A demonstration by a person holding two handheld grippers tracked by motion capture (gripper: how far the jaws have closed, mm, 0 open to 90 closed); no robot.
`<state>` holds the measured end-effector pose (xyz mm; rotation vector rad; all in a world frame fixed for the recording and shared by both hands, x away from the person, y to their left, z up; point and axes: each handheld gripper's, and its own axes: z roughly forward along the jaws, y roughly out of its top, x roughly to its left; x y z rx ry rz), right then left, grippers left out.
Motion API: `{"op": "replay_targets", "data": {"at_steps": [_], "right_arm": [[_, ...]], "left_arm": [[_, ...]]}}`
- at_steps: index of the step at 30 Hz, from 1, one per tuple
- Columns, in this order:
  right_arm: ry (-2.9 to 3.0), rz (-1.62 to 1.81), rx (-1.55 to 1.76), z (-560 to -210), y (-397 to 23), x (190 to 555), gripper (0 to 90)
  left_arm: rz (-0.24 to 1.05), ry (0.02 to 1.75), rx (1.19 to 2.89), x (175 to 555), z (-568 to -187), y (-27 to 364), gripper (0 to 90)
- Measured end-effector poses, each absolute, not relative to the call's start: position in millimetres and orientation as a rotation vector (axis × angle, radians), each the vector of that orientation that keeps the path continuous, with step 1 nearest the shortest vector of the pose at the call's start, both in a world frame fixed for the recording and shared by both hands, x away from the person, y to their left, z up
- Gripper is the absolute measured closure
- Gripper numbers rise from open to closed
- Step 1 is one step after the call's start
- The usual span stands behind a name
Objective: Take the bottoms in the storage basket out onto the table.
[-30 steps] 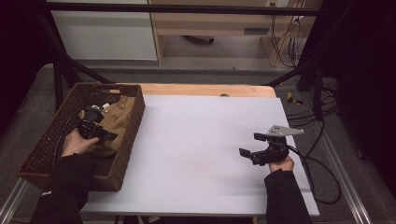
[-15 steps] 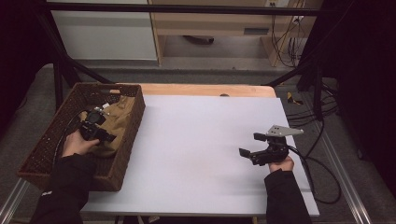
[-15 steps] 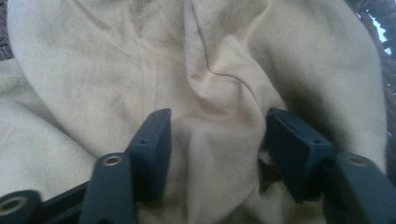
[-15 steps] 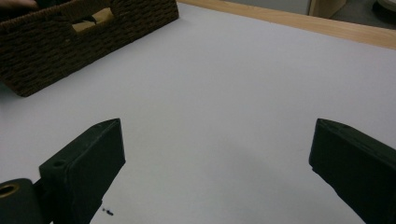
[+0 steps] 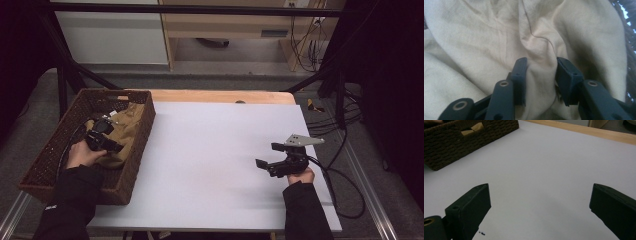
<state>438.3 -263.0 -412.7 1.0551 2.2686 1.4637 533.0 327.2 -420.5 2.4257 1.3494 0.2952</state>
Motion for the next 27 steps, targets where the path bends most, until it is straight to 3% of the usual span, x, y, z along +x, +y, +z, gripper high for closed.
{"op": "replay_targets", "data": {"at_steps": [16,27], "right_arm": [[2.271,1.467,1.054,-412.5,-262.8,438.0,4.1],[2.273,1.462,1.056,-413.4,-262.7,438.6,4.1]], "left_arm": [[0.299,1.364,2.421,531.2,-418.8,325.9,84.1],[0.285,1.36,2.386,531.0,-414.1,328.7,85.8]]}}
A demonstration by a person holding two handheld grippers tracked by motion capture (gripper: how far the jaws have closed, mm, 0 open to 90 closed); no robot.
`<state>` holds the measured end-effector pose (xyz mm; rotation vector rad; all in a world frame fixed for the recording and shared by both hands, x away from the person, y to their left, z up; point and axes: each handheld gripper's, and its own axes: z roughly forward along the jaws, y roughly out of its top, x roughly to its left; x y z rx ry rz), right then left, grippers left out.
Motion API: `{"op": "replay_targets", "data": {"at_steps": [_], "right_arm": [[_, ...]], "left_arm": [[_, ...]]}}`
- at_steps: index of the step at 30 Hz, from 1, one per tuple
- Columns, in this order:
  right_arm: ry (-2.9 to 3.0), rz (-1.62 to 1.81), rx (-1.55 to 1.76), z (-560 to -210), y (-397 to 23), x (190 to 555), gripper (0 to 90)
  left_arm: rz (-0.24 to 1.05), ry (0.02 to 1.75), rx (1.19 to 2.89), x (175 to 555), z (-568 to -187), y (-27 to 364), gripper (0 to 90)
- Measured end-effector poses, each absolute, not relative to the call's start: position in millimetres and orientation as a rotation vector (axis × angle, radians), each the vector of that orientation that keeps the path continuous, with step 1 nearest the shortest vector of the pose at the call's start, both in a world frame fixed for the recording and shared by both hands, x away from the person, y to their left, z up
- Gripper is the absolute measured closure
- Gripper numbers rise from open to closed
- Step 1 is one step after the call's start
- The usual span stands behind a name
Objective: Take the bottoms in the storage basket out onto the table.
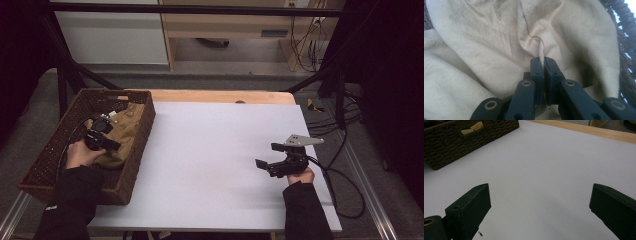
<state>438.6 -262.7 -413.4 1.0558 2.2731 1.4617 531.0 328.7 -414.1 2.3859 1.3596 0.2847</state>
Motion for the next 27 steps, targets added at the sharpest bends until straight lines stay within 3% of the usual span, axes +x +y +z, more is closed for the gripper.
{"op": "replay_targets", "data": {"at_steps": [27], "right_arm": [[2.27,1.466,1.06,-413,-263,438,4.1]], "left_arm": [[0.359,1.301,2.243,522,-393,332,86.1]]}}
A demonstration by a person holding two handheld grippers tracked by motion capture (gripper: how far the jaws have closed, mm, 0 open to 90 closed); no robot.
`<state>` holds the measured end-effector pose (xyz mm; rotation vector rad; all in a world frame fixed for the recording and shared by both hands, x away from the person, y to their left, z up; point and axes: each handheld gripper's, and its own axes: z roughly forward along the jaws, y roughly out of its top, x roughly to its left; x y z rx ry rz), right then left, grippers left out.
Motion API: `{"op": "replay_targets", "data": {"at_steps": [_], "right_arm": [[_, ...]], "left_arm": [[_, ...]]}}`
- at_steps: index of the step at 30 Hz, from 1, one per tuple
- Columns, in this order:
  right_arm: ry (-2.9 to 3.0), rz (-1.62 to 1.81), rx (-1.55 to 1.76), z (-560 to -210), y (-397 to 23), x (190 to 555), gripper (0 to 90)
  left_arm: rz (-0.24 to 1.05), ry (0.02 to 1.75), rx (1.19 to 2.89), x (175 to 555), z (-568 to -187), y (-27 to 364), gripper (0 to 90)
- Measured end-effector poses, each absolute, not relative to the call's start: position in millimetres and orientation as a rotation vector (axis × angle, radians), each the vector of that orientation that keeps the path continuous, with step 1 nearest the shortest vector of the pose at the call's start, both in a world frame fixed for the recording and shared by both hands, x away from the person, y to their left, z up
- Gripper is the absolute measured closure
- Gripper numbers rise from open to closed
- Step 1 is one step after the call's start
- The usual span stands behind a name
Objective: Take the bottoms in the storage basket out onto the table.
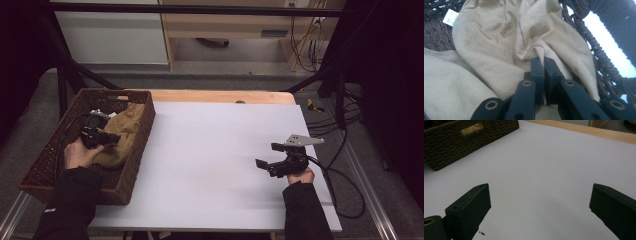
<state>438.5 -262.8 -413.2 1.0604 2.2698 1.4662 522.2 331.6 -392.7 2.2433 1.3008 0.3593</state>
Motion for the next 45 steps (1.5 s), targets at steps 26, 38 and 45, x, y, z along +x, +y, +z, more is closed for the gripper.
{"op": "replay_targets", "data": {"at_steps": [26,38,45], "right_arm": [[2.274,1.462,1.059,-414,-262,439,4.1],[2.274,1.459,1.061,-414,-262,439,4.1],[2.281,1.452,1.066,-416,-262,440,4.1]], "left_arm": [[0.431,1.293,2.107,512,-376,338,86.2],[0.473,1.244,2.074,507,-370,336,86.3],[0.482,1.215,2.027,503,-365,338,86.3]]}}
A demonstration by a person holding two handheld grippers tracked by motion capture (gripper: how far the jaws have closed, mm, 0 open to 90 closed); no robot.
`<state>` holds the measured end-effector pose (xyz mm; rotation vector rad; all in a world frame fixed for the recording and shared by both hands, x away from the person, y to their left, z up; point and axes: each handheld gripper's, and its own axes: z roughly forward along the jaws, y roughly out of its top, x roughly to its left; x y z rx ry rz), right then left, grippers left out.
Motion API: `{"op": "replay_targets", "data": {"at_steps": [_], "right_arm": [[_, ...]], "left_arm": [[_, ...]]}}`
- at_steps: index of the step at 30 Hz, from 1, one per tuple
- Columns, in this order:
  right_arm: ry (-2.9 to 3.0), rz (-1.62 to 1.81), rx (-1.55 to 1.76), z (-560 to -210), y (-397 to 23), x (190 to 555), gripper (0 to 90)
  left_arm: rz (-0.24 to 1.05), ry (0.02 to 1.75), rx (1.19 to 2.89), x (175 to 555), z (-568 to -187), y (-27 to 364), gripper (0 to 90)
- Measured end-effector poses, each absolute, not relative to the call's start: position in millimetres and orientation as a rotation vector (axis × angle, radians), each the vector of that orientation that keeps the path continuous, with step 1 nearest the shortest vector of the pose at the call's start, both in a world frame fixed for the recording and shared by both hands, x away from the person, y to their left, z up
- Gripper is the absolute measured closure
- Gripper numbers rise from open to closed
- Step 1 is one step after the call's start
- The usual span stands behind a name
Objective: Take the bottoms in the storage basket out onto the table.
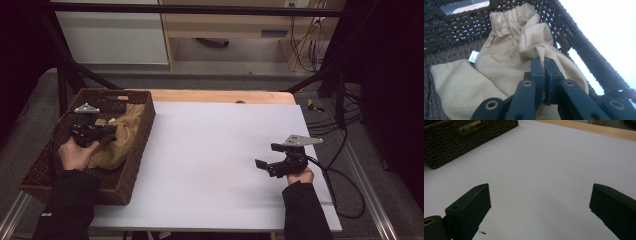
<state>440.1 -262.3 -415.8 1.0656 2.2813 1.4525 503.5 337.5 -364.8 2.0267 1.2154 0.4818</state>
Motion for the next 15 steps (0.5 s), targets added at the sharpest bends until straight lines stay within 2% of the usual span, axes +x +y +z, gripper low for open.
{"op": "replay_targets", "data": {"at_steps": [15], "right_arm": [[2.273,1.46,1.067,-415.5,-263.3,440.3,4.2]], "left_arm": [[0.463,1.196,1.992,501.1,-355.6,339.5,86.3]]}}
